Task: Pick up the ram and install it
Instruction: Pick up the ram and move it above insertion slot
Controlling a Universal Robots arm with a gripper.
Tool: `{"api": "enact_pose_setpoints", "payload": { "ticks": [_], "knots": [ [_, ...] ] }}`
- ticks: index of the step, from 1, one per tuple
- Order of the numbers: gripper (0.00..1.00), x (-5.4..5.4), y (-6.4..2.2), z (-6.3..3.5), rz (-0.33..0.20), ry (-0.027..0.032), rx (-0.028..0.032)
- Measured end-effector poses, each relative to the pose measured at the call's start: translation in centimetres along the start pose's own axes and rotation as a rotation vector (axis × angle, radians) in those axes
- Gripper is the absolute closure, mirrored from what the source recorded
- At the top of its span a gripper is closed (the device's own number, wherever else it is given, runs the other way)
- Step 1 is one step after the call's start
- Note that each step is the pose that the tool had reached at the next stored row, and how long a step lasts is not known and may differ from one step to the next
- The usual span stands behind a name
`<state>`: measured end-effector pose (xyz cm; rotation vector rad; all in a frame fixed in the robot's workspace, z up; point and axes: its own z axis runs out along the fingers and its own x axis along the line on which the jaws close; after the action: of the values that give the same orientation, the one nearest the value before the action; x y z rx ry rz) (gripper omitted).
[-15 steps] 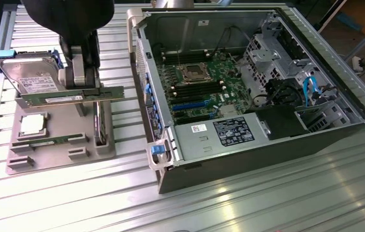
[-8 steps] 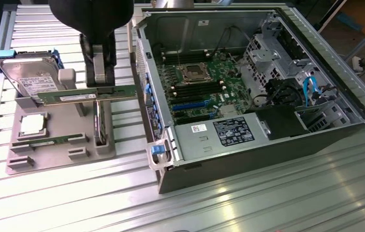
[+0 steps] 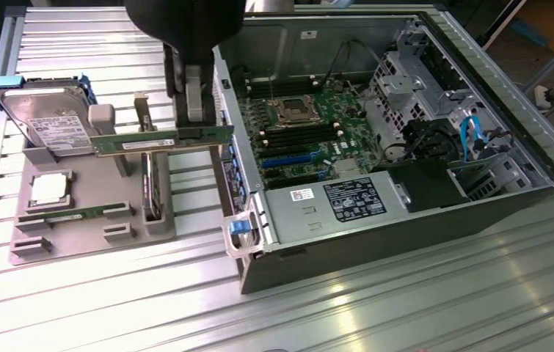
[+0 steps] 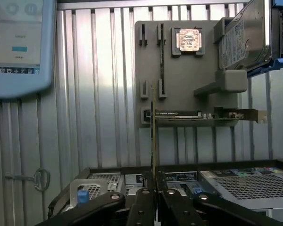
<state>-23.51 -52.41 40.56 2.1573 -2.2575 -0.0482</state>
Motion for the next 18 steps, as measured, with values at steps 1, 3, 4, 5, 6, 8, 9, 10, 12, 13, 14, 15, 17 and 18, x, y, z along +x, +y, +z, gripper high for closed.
{"api": "enact_pose_setpoints", "payload": {
  "ticks": [1,3,4,5,6,8,9,10,12,13,14,15,17,18],
  "knots": [
    [0.88,0.0,-0.24,-0.01,0.0,0.0,-0.0001],
    [0.88,0.0,-0.74,-0.03,0.0,0.0,-0.0001],
    [0.88,0.0,-1.04,-0.04,0.0,0.0001,-0.0002],
    [0.88,-0.1,-1.45,-0.06,0.0,0.0001,-0.0002],
    [0.88,-0.1,-1.83,-0.07,0.0,0.0001,-0.0002],
    [0.88,-0.1,-2.36,-0.08,0.0,0.0,-0.0002],
    [0.88,-0.1,-2.66,-0.09,0.0,0.0,-0.0003],
    [0.88,-0.1,-3.08,-0.11,0.0,0.0,-0.0003],
    [0.88,-0.2,-3.63,-0.13,0.0,0.0,-0.0004],
    [0.88,-0.2,-3.97,-0.14,0.0,0.0001,-0.0004],
    [0.88,-0.2,-4.21,-0.15,0.0,0.0001,-0.0005],
    [0.88,-0.2,-4.54,-0.17,0.0,0.0001,-0.0005],
    [0.88,-0.2,-5.37,-0.2,0.0,0.0001,-0.0007],
    [0.88,-0.3,-5.9,-0.21,0.0,0.0,-0.0006]
  ]
}}
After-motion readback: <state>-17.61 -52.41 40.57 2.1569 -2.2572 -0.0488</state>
